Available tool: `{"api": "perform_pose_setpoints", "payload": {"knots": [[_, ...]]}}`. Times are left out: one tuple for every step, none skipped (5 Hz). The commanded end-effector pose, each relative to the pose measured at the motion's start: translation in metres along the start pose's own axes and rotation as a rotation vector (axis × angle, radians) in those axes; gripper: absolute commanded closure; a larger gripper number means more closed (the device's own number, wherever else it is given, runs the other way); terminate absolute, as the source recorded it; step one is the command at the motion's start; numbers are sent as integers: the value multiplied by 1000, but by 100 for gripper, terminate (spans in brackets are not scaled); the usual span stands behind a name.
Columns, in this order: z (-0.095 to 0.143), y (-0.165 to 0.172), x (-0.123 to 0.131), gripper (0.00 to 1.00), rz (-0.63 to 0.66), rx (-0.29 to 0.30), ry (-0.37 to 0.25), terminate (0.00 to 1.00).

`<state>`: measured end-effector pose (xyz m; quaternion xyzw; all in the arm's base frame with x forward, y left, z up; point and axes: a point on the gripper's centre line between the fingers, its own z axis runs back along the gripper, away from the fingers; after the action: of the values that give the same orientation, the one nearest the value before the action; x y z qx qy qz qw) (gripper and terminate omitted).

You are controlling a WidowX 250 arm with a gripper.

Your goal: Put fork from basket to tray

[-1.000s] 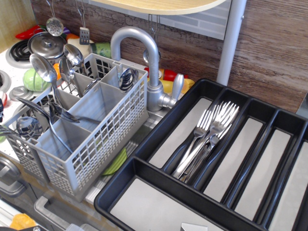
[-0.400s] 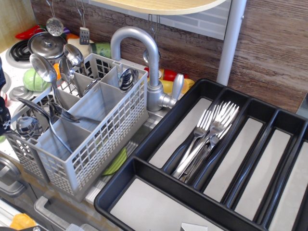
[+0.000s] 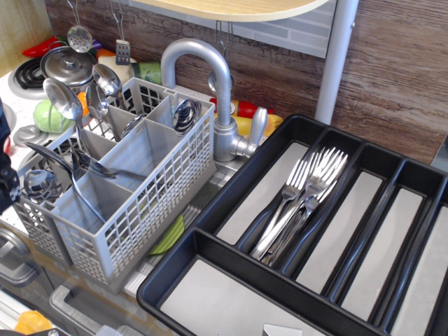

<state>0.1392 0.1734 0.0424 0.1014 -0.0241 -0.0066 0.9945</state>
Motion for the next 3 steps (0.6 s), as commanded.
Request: {"api": "perform_pose_setpoints", "payload": {"knots": [[10, -2, 6, 100, 10, 36, -10, 0], [25, -7, 9, 100, 8, 51, 6, 0], [67, -12, 16, 100, 9, 106, 76, 0]]}}
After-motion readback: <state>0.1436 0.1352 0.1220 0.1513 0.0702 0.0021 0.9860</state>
